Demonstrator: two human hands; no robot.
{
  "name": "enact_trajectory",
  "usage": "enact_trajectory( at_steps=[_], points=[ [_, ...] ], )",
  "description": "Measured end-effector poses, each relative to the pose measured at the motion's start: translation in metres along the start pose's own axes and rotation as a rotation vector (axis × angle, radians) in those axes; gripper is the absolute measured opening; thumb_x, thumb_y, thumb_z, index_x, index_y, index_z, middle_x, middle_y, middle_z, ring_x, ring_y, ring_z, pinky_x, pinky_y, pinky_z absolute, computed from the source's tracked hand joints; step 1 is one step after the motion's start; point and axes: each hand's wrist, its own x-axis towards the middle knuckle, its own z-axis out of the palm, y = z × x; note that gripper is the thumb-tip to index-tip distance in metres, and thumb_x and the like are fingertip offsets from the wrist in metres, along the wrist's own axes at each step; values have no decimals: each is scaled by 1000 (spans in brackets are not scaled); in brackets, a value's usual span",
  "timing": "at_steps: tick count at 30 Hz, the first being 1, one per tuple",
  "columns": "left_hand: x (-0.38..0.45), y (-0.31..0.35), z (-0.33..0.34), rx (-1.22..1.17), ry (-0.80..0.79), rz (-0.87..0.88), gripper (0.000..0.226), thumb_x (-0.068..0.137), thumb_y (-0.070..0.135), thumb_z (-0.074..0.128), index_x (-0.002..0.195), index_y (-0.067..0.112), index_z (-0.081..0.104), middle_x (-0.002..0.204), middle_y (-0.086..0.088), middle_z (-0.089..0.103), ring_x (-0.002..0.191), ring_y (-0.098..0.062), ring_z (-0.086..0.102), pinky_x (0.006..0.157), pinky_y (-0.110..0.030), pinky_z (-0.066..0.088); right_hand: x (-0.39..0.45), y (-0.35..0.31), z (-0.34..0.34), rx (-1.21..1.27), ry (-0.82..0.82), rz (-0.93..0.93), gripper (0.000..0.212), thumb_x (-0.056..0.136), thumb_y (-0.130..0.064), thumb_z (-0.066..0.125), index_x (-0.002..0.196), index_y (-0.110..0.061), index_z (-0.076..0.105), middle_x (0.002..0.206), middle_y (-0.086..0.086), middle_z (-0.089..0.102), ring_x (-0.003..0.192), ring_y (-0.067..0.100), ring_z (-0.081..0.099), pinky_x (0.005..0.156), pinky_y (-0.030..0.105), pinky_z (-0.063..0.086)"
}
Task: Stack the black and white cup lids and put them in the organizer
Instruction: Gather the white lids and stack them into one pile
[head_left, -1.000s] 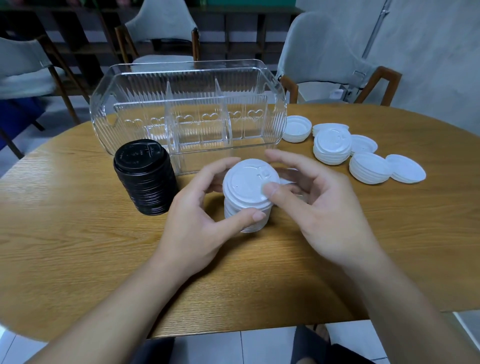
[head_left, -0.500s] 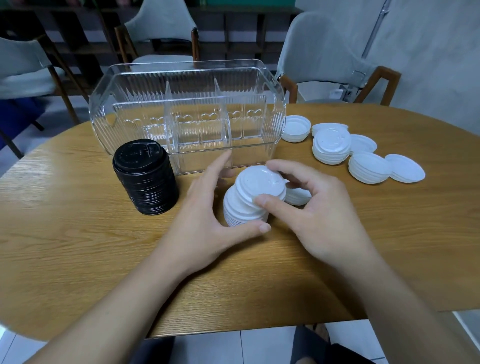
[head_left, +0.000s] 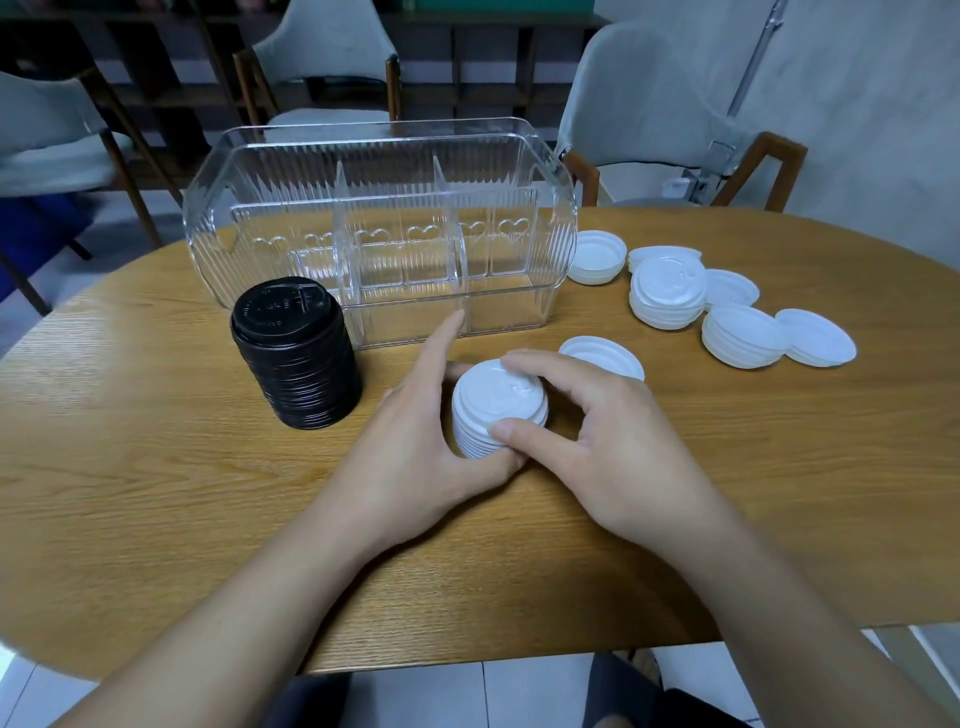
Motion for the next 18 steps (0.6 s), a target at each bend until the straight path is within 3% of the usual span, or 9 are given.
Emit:
enact_trajectory(
  at_steps=[3,7,10,18],
  points=[
    [1,0,0,15,-5,-5,127,78,57,93,174,49,10,140,34,62,140,-3,56,124,-40,44,1,0,-3,35,-28,37,57,90,-42,88,144,-37,69,134,-26,71,130,-6,61,111,19,46],
    [2,2,1,42,17,-12,122,76,58,91,174,42,19,138,31,63,131,4,60,114,-25,46,-1,-2,-1,-12,28,42,59,86,-47,90,141,-38,71,128,-27,73,124,-7,62,105,11,46],
    [1,3,3,67,29,-26,120,75,63,88,173,40,22,138,28,61,128,3,59,107,-16,43,-3,-3,-1,-37,79,63,59,81,-53,92,136,-41,73,122,-27,75,120,-7,65,103,15,50],
    [-1,6,3,114,33,3,106,77,57,86,169,39,35,150,23,59,138,0,55,117,-27,45,-5,-11,1,-102,142,66,56,82,-53,92,133,-39,76,118,-29,75,112,-12,63,93,0,42]
  ],
)
